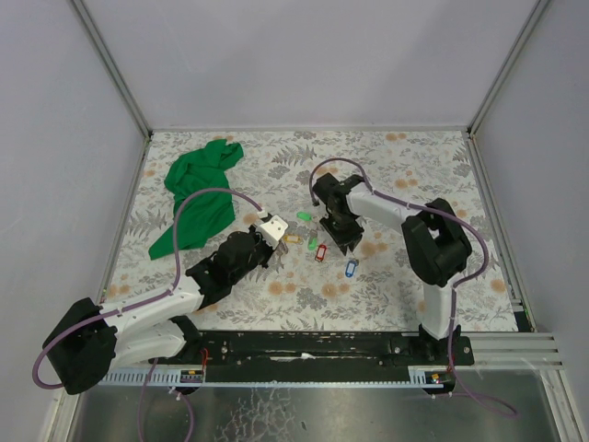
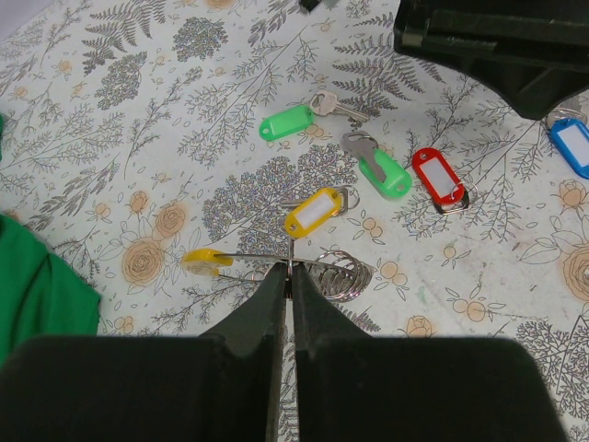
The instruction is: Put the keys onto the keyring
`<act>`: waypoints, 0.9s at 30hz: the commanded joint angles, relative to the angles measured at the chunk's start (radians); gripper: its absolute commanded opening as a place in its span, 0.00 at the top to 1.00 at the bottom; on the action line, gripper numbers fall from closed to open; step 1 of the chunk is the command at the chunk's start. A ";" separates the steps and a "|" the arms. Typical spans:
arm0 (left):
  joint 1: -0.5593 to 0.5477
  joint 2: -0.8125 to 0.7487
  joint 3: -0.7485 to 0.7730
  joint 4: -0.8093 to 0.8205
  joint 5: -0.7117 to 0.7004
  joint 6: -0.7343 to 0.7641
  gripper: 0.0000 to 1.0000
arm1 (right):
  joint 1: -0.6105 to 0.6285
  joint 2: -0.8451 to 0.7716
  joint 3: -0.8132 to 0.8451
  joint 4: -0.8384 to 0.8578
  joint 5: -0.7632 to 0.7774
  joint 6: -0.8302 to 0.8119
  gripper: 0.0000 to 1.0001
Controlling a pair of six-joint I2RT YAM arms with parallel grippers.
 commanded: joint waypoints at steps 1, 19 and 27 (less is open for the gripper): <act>0.005 -0.007 0.030 0.038 0.010 -0.014 1.00 | 0.015 -0.158 -0.067 0.086 0.000 -0.006 0.67; 0.005 -0.001 0.027 0.046 0.019 -0.018 1.00 | 0.030 -0.570 -0.645 0.688 0.025 0.101 0.70; 0.006 -0.003 0.027 0.047 0.021 -0.018 1.00 | 0.030 -0.509 -0.665 0.715 0.075 0.129 0.76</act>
